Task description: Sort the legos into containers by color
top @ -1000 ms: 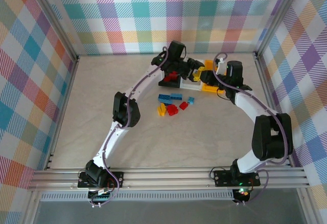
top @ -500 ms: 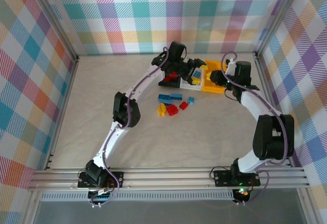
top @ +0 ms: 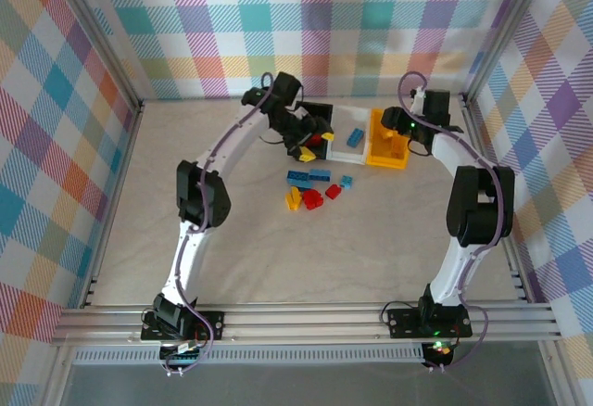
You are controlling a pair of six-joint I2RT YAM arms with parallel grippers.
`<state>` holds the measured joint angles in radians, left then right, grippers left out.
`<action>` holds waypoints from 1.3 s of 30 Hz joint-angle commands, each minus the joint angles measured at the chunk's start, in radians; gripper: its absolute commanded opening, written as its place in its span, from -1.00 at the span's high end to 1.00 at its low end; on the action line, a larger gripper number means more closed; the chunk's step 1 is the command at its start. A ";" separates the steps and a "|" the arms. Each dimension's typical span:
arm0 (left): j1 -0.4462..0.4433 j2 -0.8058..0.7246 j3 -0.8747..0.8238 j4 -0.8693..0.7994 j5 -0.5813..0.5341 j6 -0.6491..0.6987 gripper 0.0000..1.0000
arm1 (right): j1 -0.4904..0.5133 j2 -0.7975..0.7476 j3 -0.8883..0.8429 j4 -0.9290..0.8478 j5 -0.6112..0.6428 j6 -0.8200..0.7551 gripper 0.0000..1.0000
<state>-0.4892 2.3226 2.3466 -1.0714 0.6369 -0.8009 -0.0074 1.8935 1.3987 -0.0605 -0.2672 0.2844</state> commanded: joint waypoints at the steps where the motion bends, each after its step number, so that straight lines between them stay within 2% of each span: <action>1: -0.008 -0.099 -0.111 -0.132 -0.117 0.211 -0.41 | 0.022 -0.063 0.036 -0.096 -0.100 -0.086 -0.23; 5: 0.004 -0.201 -0.319 -0.121 -0.250 0.286 -0.41 | 0.105 -0.200 -0.090 -0.210 -0.231 -0.209 -0.28; 9: 0.029 -0.291 -0.522 -0.022 -0.276 0.280 -0.39 | 0.184 -0.305 -0.249 -0.302 -0.282 -0.268 -0.36; 14: 0.034 -0.300 -0.573 0.011 -0.289 0.296 -0.37 | 0.288 -0.278 -0.310 -0.346 -0.273 -0.242 -0.47; 21: 0.038 -0.244 -0.554 0.048 -0.318 0.324 -0.31 | 0.326 -0.201 -0.286 -0.253 -0.262 -0.139 -0.49; 25: 0.037 -0.147 -0.441 0.055 -0.315 0.340 -0.29 | 0.328 -0.155 -0.258 -0.292 -0.257 -0.145 -0.48; 33: 0.038 0.034 -0.216 0.032 -0.322 0.371 -0.29 | 0.329 -0.157 -0.236 -0.311 -0.254 -0.138 -0.49; 39: 0.040 0.109 -0.142 -0.009 -0.355 0.371 -0.27 | 0.327 -0.158 -0.215 -0.347 -0.240 -0.156 -0.50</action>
<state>-0.4591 2.4111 2.1700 -1.0271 0.3149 -0.4515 0.3176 1.7367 1.1568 -0.3687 -0.5060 0.1417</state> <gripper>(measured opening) 0.640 0.747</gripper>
